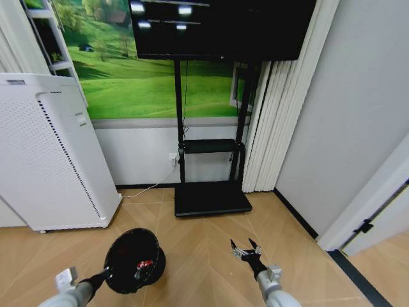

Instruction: Pick up the trash bin and place the garbage on the floor into it.

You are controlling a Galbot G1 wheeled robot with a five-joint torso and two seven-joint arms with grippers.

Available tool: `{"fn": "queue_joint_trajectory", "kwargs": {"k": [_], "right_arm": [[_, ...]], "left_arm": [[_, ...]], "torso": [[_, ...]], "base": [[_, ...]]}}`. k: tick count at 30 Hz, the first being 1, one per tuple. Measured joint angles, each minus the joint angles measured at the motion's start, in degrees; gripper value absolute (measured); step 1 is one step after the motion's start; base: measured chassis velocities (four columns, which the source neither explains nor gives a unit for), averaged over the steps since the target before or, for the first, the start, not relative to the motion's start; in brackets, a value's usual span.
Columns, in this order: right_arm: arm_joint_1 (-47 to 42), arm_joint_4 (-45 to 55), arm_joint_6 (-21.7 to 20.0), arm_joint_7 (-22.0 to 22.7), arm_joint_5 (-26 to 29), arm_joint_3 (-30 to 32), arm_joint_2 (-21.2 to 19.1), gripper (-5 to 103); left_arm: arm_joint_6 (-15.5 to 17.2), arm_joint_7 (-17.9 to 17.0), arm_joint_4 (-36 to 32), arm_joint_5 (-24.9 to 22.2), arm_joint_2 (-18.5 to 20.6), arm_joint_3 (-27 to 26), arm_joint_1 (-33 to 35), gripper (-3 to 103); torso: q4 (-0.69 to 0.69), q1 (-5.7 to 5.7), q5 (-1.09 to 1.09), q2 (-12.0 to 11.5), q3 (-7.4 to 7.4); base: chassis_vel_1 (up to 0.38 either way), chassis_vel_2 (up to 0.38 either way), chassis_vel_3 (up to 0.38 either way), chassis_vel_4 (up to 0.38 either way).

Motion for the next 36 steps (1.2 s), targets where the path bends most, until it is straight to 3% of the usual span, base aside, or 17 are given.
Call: {"fn": "queue_joint_trajectory", "kwargs": {"k": [13, 30, 36], "right_arm": [[9.22, -20.30, -1.19, 0.31, -3.71, -1.65, -0.44, 99], [14.81, -32.14, -0.82, -0.16, -7.08, -1.66, -0.28, 95], [16.86, -35.95, -0.31, -0.39, -8.07, -1.06, -0.30, 99]], "left_arm": [[-0.48, 1.15, 0.90, 1.58, -2.28, -1.34, 1.10, 0], [-2.07, 1.49, 1.43, 4.11, -1.95, 0.69, -0.68, 0], [-2.54, 1.80, 1.84, 4.24, -2.02, 0.74, -0.76, 0]], "torso": [[-0.02, 0.00, 0.01, 0.00, 0.00], [-0.02, 0.00, 0.02, 0.00, 0.00], [-0.01, 0.00, 0.01, 0.00, 0.00]], "base": [[0.008, 0.013, -0.019, -0.012], [0.000, 0.000, 0.000, 0.000], [0.000, 0.000, 0.000, 0.000]]}}
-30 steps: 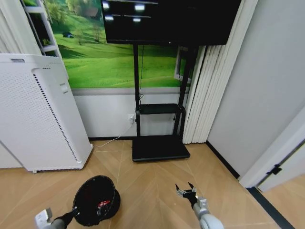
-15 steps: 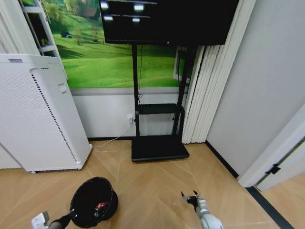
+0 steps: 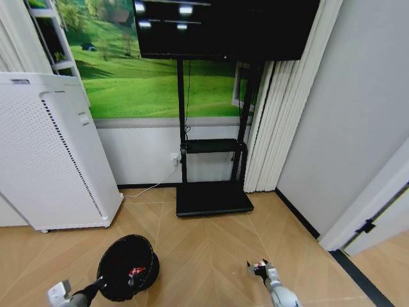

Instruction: Pick up the trash bin and place the garbage on the floor into it.

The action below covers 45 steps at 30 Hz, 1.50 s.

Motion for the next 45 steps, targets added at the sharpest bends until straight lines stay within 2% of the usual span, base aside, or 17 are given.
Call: {"fn": "queue_joint_trajectory", "kwargs": {"k": [7, 12, 15, 16, 17, 19, 22, 23, 25, 38, 41, 44, 45], "right_arm": [[0.59, -2.69, 0.18, -0.89, -0.86, 0.16, -0.11, 103], [1.28, -5.30, 1.57, -0.70, -1.72, -0.36, 0.94, 95], [1.63, -6.05, 2.04, -0.45, -1.98, -0.39, 1.18, 95], [2.31, -7.30, 2.62, 0.29, -2.25, -0.40, 1.62, 90], [3.08, -8.89, 3.35, 1.50, -2.38, -0.38, 2.00, 75], [3.13, -9.11, 3.69, 1.71, -2.35, -0.37, 2.00, 65], [3.06, -9.12, 3.89, 1.87, -2.32, -0.41, 1.97, 59], [2.67, -8.76, 4.00, 1.87, -2.30, -0.47, 1.84, 51], [1.91, -7.91, 4.01, 1.86, -2.17, -0.43, 1.72, 47], [-3.74, 1.94, 2.86, 2.62, 1.11, 0.20, 0.95, 47], [-6.55, 9.16, 1.09, 2.66, 3.50, 0.48, -0.17, 47], [-6.92, 10.20, 1.01, 2.66, 3.62, 0.55, -0.30, 47], [-8.63, 15.14, 1.26, 2.65, 3.55, 0.99, -0.78, 47]], "left_arm": [[-0.35, 0.06, 0.42, 0.04, 0.04, 0.15, -0.45, 0], [-1.41, -0.17, 0.67, 0.18, 0.16, 0.63, -1.07, 0], [-1.46, -0.20, 0.69, 0.18, 0.22, 0.71, -1.08, 0], [-1.58, -0.33, 0.74, 0.18, 0.38, 0.85, -1.15, 0], [-1.69, -0.69, 0.75, -0.12, 0.94, 0.95, -1.59, 0], [-1.72, -0.80, 0.90, -0.21, 1.18, 1.10, -1.95, 0], [-1.72, -0.86, 0.96, -0.21, 1.31, 1.24, -2.06, 0], [-1.72, -0.94, 0.97, -0.28, 1.44, 1.40, -2.28, 0], [-1.72, -1.27, 0.99, -0.60, 1.65, 1.68, -2.89, 0], [-1.66, -1.62, 1.68, -0.48, 2.45, 3.25, -4.13, 0], [-1.70, -1.79, 2.22, -0.34, 3.64, 4.39, -5.34, 0], [-1.70, -1.89, 2.35, -0.37, 3.91, 4.68, -5.75, 0], [-1.70, -2.29, 2.84, -0.41, 4.88, 5.93, -7.41, 0]], "torso": [[0.00, 0.00, 0.00, 0.00, 0.00], [-0.01, 0.00, -0.01, 0.01, 0.00], [-0.01, 0.00, -0.01, 0.02, 0.00], [0.00, 0.00, -0.01, 0.01, 0.00], [0.00, 0.00, -0.01, 0.02, 0.00], [-0.01, 0.00, 0.00, 0.01, 0.00], [0.00, 0.00, -0.01, 0.01, 0.00], [0.00, 0.00, -0.01, 0.02, 0.00], [-0.01, 0.00, -0.01, 0.01, 0.00], [0.00, 0.00, 0.01, 0.01, 0.00], [0.00, 0.00, -0.01, 0.01, 0.00], [0.02, 0.00, 0.00, 0.01, 0.00], [0.00, 0.00, 0.02, 0.01, 0.00]], "base": [[0.000, 0.000, 0.000, 0.000], [0.000, 0.000, 0.000, 0.000], [0.000, 0.000, 0.000, 0.000], [0.000, 0.000, 0.000, 0.000], [0.000, 0.000, 0.000, 0.000], [0.000, 0.000, 0.000, 0.000], [0.000, 0.000, 0.000, 0.000], [0.000, 0.000, 0.000, 0.000], [0.000, 0.000, 0.000, 0.000], [0.000, 0.000, 0.000, 0.000], [0.000, 0.000, 0.000, 0.000], [0.000, 0.000, 0.000, 0.000], [0.000, 0.000, 0.000, 0.000]]}}
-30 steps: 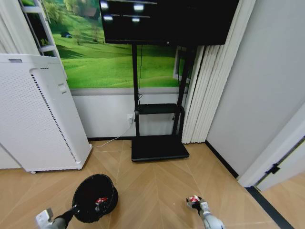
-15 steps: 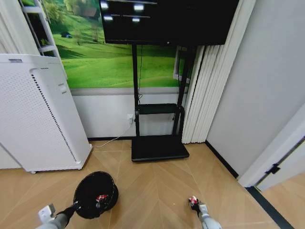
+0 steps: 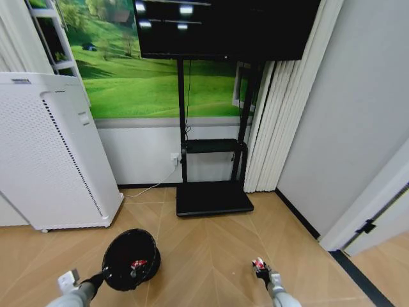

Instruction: Pick up the trash bin and place the garbage on the floor into it.

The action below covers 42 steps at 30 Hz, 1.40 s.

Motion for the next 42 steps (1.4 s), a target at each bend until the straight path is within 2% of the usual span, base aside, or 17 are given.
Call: {"fn": "queue_joint_trajectory", "kwargs": {"k": [2, 3, 4, 5, 6, 8, 16, 19, 22, 25, 28, 29, 31, 34, 37, 39, 42], "right_arm": [[-4.82, 11.46, 2.14, -0.21, -1.03, 1.30, -0.69, 47], [-4.82, 11.46, 2.14, -0.21, -1.03, 1.30, -0.69, 47], [-6.65, 15.43, 2.29, 0.35, 0.74, 1.41, -0.75, 47], [-11.64, 28.00, 1.55, 1.82, 7.82, 1.50, -0.14, 47], [-11.64, 28.00, 1.55, 1.82, 7.82, 1.50, -0.14, 47], [-16.20, 39.23, 0.20, 2.06, 11.92, 0.98, 0.91, 47], [-19.05, 47.06, 3.49, -2.65, 7.72, 0.52, 2.24, 47], [-18.11, 46.24, 8.05, -6.82, 0.51, 0.12, 2.12, 47], [-17.42, 45.82, 11.03, -9.95, -1.19, -0.16, 1.41, 47], [-18.35, 46.73, 12.82, -12.18, -0.44, -0.23, 1.10, 47], [-19.85, 48.03, 17.10, -18.15, -0.11, -0.30, 1.28, 47], [-19.85, 48.03, 17.10, -18.15, -0.11, -0.30, 1.28, 47], [-20.87, 49.10, 19.07, -22.50, -0.12, -1.21, 1.31, 47], [-21.76, 49.82, 19.89, -25.58, -0.54, -2.64, 1.27, 47], [-21.96, 49.72, 20.05, -26.55, -1.21, -3.61, 1.25, 47], [-22.00, 47.49, 20.96, -26.92, -2.61, -4.44, 1.51, 47], [-22.17, 46.28, 21.61, -26.92, -3.17, -4.28, 1.83, 47]], "left_arm": [[-0.04, -0.30, 2.07, -0.32, 3.25, 4.69, -5.45, 0], [-0.04, -0.30, 2.07, -0.32, 3.25, 4.69, -5.45, 0], [-0.07, 0.71, 2.78, -0.01, 4.42, 6.11, -7.01, 0], [-0.15, 5.07, 3.96, 2.28, 7.90, 9.89, -10.05, 0], [-0.15, 5.07, 3.96, 2.28, 7.90, 9.89, -10.05, 0], [-0.29, 7.95, 4.80, 2.97, 11.41, 14.96, -13.90, 0], [0.77, 12.19, 5.94, 2.68, 15.73, 20.43, -18.37, 0], [1.27, 16.78, 7.58, 4.06, 18.89, 25.00, -21.60, 0], [1.90, 18.32, 8.80, 4.26, 20.14, 28.84, -25.27, 0], [2.16, 18.24, 9.79, 3.91, 20.14, 32.64, -29.29, 0], [2.07, 15.20, 9.64, 0.76, 18.89, 37.41, -32.86, 0], [2.07, 15.20, 9.64, 0.76, 18.89, 37.41, -32.86, 0], [2.08, 12.32, 8.69, -3.42, 17.87, 38.83, -33.19, 0], [2.08, 9.96, 8.38, -6.62, 16.43, 40.55, -33.93, 0], [1.93, 9.47, 8.95, -7.32, 15.36, 42.19, -35.07, 0], [1.45, 9.27, 11.65, -5.65, 12.62, 45.69, -38.01, 0], [1.35, 9.18, 12.76, -5.14, 10.79, 47.50, -39.50, 0]], "torso": [[0.00, 0.00, -0.06, 0.00, 0.00], [0.00, 0.00, -0.06, 0.00, 0.00], [-0.01, 0.00, -0.03, -0.01, 0.00], [-0.01, 0.00, -0.04, 0.00, 0.00], [-0.01, 0.00, -0.04, 0.00, 0.00], [0.00, 0.00, -0.04, 0.00, -0.01], [-0.01, 0.00, -0.03, 0.00, 0.00], [0.02, 0.00, -0.02, -0.01, 0.00], [0.03, 0.00, 0.00, 0.00, 0.00], [0.00, 0.01, -0.04, -0.01, 0.01], [-0.02, 0.00, -0.03, -0.01, 0.01], [-0.02, 0.00, -0.03, -0.01, 0.01], [0.00, 0.00, -0.02, -0.01, 0.00], [0.01, 0.00, -0.02, -0.01, 0.00], [0.00, 0.00, -0.02, -0.01, 0.00], [0.00, 0.00, 0.00, -0.01, 0.00], [0.00, 0.00, -0.01, -0.01, 0.00]], "base": [[0.000, 0.000, 0.000, 0.000], [0.000, 0.000, 0.000, 0.000], [0.000, 0.000, 0.000, 0.000], [0.000, 0.000, 0.000, 0.000], [0.000, 0.000, 0.000, 0.000], [0.000, 0.000, 0.000, 0.000], [0.000, 0.000, 0.000, 0.000], [0.000, 0.000, 0.000, 0.000], [0.000, 0.000, 0.000, 0.000], [0.000, 0.000, 0.000, 0.000], [0.000, 0.000, 0.000, 0.000], [0.000, 0.000, 0.000, 0.000], [0.000, 0.000, 0.000, 0.000], [0.000, 0.000, 0.000, 0.000], [0.000, 0.000, 0.000, 0.000], [0.000, 0.000, 0.000, 0.000], [0.000, 0.000, 0.000, 0.000]]}}
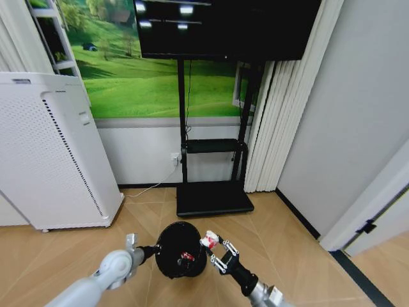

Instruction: Pick up the trash bin and place the garbage on the floor into it.

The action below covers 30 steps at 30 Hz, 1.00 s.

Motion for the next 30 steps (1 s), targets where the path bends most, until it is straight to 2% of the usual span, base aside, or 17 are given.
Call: {"fn": "queue_joint_trajectory", "kwargs": {"k": [5, 9, 19, 21, 25, 26, 28, 29, 30], "right_arm": [[-0.29, -2.22, 0.76, 0.11, -0.91, 0.66, 0.26, 47], [0.37, -4.62, 1.10, 0.23, -1.86, 0.53, 0.99, 47], [0.77, -8.88, 2.17, -0.39, -3.32, -0.46, 1.69, 46], [1.01, -9.12, 2.16, -0.38, -3.32, -0.56, 1.73, 48], [1.52, -9.49, 1.70, -0.47, -3.29, -1.01, 1.72, 63], [1.52, -9.49, 1.70, -0.47, -3.29, -1.01, 1.72, 63], [1.30, -9.44, 1.55, -1.01, -3.19, -1.25, 1.75, 74], [1.30, -9.44, 1.55, -1.01, -3.19, -1.25, 1.75, 74], [1.12, -9.35, 1.54, -1.14, -3.16, -1.35, 1.81, 80]], "left_arm": [[0.01, -0.21, 2.03, 0.76, -4.65, 7.93, -4.79, 0], [0.20, -0.19, 2.56, 1.56, -6.97, 10.77, -6.03, 0], [0.68, 0.94, 0.47, 1.83, -7.40, 11.24, -4.61, 0], [0.70, 1.05, 0.19, 1.83, -7.18, 11.05, -4.39, 0], [0.79, 1.60, -0.97, 1.95, -6.00, 9.28, -2.85, 0], [0.79, 1.60, -0.97, 1.95, -6.00, 9.28, -2.85, 0], [0.77, 1.94, -1.51, 2.24, -5.53, 7.71, -1.47, 0], [0.77, 1.94, -1.51, 2.24, -5.53, 7.71, -1.47, 0], [0.76, 2.00, -1.77, 2.38, -5.44, 6.90, -0.75, 0]], "torso": [[-0.02, 0.00, 0.00, 0.00, 0.00], [-0.01, 0.00, 0.00, 0.00, 0.00], [-0.01, 0.00, -0.02, 0.00, 0.00], [-0.01, 0.00, -0.02, 0.00, 0.00], [0.00, 0.00, -0.02, 0.00, 0.00], [0.00, 0.00, -0.02, 0.00, 0.00], [0.00, 0.00, -0.02, 0.01, 0.00], [0.00, 0.00, -0.02, 0.01, 0.00], [0.00, 0.00, -0.02, 0.01, 0.00]], "base": [[0.000, 0.000, 0.000, 0.000], [0.000, 0.000, 0.000, 0.000], [0.000, 0.000, 0.000, 0.000], [0.000, 0.000, 0.000, 0.000], [0.000, 0.000, 0.000, 0.000], [0.000, 0.000, 0.000, 0.000], [0.000, 0.000, 0.000, 0.000], [0.000, 0.000, 0.000, 0.000], [0.000, 0.000, 0.000, 0.000]]}}
